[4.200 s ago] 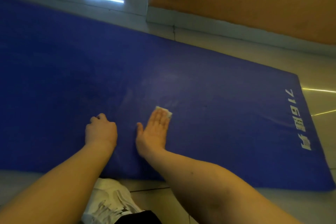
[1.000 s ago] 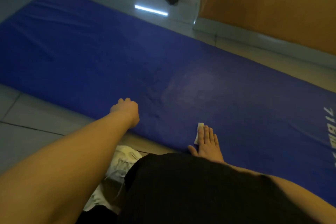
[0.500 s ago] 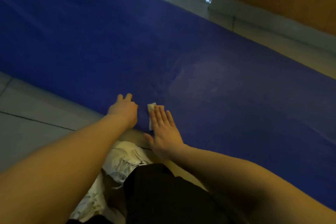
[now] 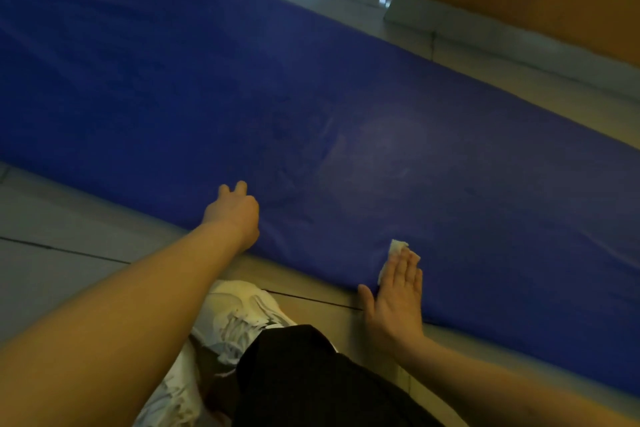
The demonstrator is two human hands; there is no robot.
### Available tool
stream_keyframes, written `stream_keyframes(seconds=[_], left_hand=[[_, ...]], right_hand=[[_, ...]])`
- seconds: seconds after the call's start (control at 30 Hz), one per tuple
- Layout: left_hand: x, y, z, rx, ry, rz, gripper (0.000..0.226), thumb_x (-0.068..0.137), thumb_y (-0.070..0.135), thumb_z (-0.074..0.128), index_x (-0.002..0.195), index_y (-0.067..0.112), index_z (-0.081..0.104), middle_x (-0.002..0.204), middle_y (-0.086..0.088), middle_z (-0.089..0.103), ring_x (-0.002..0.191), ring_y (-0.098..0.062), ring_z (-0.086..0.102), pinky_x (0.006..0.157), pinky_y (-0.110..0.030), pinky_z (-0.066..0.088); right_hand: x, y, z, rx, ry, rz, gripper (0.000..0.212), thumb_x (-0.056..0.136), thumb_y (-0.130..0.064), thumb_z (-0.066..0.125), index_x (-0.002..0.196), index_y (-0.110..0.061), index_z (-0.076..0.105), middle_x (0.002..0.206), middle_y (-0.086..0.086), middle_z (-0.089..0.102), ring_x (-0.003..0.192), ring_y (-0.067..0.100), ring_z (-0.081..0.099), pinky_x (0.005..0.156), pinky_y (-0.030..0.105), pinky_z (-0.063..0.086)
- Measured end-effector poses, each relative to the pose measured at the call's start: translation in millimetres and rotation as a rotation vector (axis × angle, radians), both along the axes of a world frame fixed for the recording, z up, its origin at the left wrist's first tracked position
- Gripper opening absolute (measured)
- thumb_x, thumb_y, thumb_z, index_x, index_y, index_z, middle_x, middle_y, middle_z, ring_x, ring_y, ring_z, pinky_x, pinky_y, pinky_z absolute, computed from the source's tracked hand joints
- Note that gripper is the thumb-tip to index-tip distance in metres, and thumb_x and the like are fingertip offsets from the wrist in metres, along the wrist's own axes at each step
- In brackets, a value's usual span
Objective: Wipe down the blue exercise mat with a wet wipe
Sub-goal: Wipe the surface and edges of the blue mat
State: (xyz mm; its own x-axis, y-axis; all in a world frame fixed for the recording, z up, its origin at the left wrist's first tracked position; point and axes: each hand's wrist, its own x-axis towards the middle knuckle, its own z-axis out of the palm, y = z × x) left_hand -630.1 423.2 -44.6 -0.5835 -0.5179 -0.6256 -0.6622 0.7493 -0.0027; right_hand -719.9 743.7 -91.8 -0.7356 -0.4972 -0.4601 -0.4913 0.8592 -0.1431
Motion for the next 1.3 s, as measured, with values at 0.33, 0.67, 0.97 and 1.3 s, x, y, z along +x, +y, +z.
stream_keyframes(seconds=[0.33, 0.67, 0.97, 1.3], left_hand=[[19.1, -33.0, 2.6, 0.111, 0.171, 0.021, 0.041, 0.098, 0.017, 0.054, 0.136, 0.031, 0.057, 0.140, 0.006, 0.042, 0.122, -0.021, 0.046, 0.092, -0.042, 0.051], [53.8, -67.8, -6.3, -0.165, -0.040, 0.245, 0.043, 0.094, 0.030, 0.068, 0.131, 0.015, 0.052, 0.145, -0.008, 0.034, 0.128, -0.031, 0.037, 0.078, -0.037, 0.046], [49.2, -66.5, -11.4, -0.226, -0.061, 0.218, 0.035, 0.093, 0.029, 0.070, 0.123, 0.013, 0.060, 0.139, -0.007, 0.037, 0.119, -0.028, 0.042, 0.069, -0.031, 0.039], [60.1, -94.0, 3.1, -0.165, 0.030, 0.177, 0.037, 0.100, 0.018, 0.052, 0.135, 0.024, 0.058, 0.138, -0.001, 0.045, 0.121, -0.024, 0.047, 0.081, -0.037, 0.047]], right_hand=[[47.2, -210.1, -11.1, -0.227, -0.093, 0.447, 0.091, 0.099, -0.063, 0.028, 0.158, -0.015, -0.021, 0.165, 0.005, -0.027, 0.149, 0.021, -0.033, 0.125, 0.047, -0.006], [-20.7, -83.0, 8.8, -0.080, 0.003, 0.479, 0.082, 0.102, -0.060, 0.024, 0.156, -0.023, -0.026, 0.165, -0.003, -0.027, 0.151, 0.013, -0.028, 0.127, 0.044, 0.000], [17.0, -133.0, -2.2, -0.163, -0.073, 0.410, 0.085, 0.100, -0.063, 0.023, 0.156, -0.020, -0.025, 0.163, 0.002, -0.031, 0.148, 0.018, -0.034, 0.125, 0.044, -0.010], [84.2, -282.3, -13.1, -0.234, -0.118, 0.751, 0.083, 0.103, -0.059, 0.023, 0.159, -0.010, -0.014, 0.167, 0.005, -0.021, 0.150, 0.019, -0.029, 0.125, 0.044, -0.006]])
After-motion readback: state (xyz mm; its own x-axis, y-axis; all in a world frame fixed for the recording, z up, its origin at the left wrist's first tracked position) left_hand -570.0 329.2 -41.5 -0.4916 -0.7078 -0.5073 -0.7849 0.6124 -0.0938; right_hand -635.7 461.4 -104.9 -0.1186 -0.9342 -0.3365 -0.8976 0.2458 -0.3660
